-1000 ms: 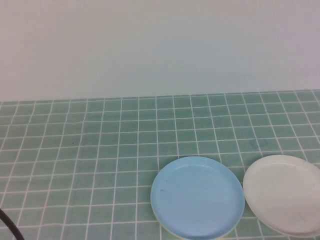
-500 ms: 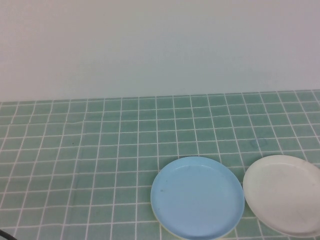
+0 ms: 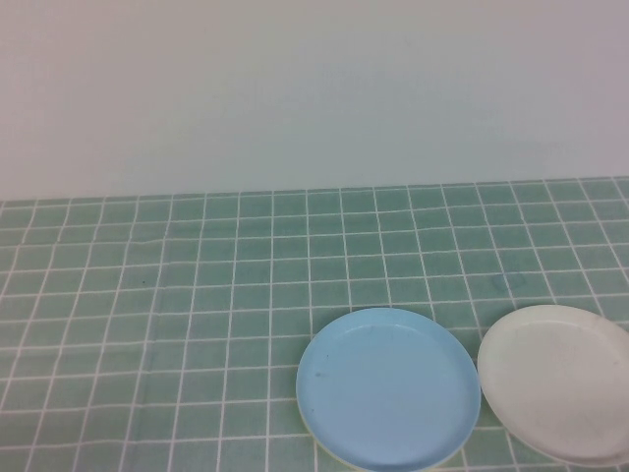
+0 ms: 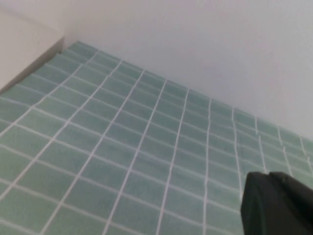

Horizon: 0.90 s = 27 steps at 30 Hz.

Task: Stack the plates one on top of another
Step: Pick up the white plate

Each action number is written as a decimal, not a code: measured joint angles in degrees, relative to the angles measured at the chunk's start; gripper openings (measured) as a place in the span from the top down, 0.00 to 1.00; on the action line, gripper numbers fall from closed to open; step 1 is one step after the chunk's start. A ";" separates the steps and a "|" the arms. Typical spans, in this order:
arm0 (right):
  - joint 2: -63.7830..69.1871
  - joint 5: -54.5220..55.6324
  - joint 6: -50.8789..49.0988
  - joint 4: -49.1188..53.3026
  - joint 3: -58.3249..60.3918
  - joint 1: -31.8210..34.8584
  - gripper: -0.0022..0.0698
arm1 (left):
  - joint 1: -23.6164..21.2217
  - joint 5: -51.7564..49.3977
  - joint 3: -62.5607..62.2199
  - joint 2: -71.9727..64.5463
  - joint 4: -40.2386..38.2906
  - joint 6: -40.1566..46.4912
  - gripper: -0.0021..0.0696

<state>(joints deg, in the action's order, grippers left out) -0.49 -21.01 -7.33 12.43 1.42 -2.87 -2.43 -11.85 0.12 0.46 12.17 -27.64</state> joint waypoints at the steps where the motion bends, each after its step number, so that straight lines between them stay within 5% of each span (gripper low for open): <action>1: 0.00 0.00 0.00 0.00 0.00 0.00 0.97 | 0.00 -0.94 -0.15 0.00 -0.13 0.37 0.97; 7: 0.00 0.00 0.00 0.00 0.00 0.00 0.97 | 0.00 -8.94 -0.05 0.00 -4.18 10.07 0.97; 27: 0.00 0.00 0.00 0.00 0.00 0.00 0.97 | 0.00 -8.19 -0.05 0.00 -4.28 10.30 0.97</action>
<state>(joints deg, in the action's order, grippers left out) -0.49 -21.01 -7.33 12.43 1.42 -2.87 -2.43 -20.04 0.07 0.46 7.89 -17.33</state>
